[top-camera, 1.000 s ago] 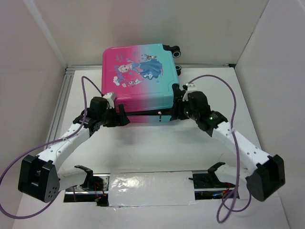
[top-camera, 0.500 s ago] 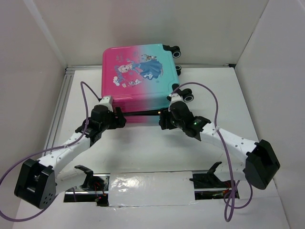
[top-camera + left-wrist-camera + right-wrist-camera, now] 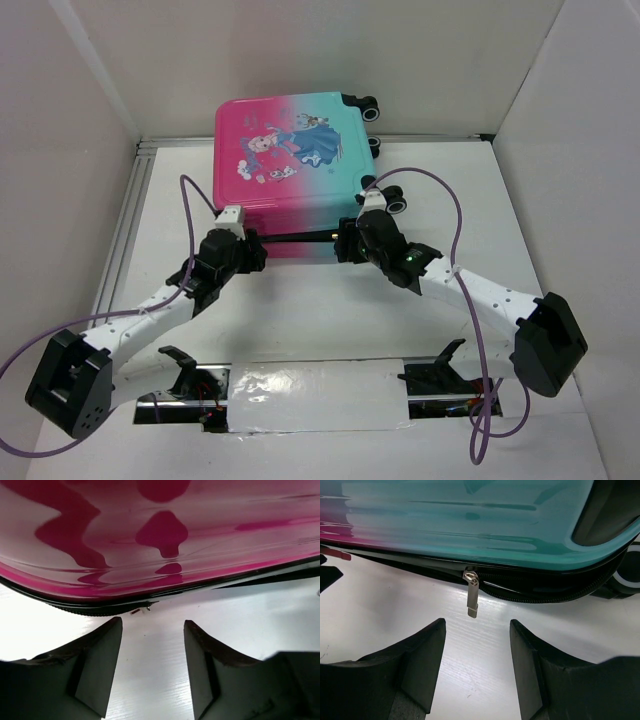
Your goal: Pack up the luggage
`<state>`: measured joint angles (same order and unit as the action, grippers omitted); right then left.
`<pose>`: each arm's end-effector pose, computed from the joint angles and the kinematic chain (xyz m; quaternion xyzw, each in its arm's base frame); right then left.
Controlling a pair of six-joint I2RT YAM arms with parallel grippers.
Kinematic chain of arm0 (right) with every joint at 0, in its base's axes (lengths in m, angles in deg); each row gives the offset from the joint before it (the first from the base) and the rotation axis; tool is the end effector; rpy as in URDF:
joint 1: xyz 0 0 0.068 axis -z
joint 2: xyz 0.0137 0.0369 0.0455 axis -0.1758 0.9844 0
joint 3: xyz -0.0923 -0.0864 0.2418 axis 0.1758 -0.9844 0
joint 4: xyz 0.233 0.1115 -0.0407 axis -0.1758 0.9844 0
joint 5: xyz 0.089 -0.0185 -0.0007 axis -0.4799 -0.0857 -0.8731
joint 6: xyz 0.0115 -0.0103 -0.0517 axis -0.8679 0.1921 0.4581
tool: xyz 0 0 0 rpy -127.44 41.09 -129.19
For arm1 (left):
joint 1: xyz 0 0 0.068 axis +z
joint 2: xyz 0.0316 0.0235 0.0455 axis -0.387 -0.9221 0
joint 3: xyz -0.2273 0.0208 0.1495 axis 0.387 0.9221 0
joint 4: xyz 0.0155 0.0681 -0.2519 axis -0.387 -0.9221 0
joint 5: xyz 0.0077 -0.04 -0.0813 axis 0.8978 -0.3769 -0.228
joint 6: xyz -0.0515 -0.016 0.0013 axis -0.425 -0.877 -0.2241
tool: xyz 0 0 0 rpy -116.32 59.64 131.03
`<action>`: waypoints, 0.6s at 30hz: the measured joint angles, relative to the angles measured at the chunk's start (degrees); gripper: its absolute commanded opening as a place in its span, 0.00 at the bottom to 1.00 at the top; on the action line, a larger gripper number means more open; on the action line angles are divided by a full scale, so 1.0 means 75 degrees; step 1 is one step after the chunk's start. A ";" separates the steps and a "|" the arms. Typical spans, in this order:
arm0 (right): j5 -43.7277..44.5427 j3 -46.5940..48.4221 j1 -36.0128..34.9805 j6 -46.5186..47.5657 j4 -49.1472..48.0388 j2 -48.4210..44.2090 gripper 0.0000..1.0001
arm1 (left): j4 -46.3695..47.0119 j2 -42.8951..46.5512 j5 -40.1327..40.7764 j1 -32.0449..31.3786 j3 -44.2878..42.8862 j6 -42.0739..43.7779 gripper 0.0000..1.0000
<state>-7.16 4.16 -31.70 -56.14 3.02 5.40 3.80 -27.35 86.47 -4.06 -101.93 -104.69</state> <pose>0.2109 0.1782 0.2582 -0.0786 0.8732 0.1758 0.4478 0.2116 -0.1003 0.2219 -0.0608 0.8384 -0.1873 0.5082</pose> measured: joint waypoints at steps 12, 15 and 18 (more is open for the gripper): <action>0.0020 -0.0067 0.0085 0.0003 -0.0044 -0.0064 0.61 | -0.0481 -0.0836 0.1754 -0.0373 -0.0659 -0.1003 0.49; 0.0026 -0.0146 0.0134 0.0003 -0.0082 -0.0146 0.61 | -0.0460 -0.0842 0.1865 -0.0396 -0.0647 -0.1049 0.46; 0.0026 -0.0172 0.0154 0.0003 -0.0085 -0.0160 0.60 | -0.0256 -0.0842 0.1856 -0.0425 -0.0560 -0.1000 0.40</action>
<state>-6.96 2.87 -30.54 -56.12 2.38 4.20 1.88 -33.67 100.40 -7.25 -106.12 -112.18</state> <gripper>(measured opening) 0.609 0.428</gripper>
